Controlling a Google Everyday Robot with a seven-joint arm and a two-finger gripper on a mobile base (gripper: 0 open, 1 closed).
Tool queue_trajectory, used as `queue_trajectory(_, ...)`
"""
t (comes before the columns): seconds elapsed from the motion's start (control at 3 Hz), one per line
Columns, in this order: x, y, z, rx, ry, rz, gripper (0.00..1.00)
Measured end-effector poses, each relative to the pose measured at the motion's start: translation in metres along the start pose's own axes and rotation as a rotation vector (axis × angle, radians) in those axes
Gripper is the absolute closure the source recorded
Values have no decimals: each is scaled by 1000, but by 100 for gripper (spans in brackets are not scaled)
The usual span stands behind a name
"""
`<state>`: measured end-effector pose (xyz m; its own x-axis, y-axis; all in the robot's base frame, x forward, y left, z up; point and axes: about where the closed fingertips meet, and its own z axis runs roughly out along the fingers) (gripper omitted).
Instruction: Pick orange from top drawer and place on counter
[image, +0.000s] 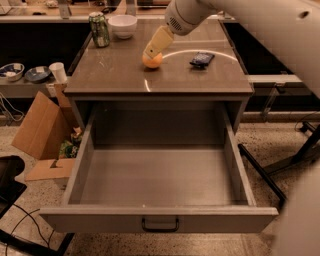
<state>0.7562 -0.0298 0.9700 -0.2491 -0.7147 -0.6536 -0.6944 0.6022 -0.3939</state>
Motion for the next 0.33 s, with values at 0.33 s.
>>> queue_trajectory(0.33, -7, 2, -78, 153, -55, 28, 0)
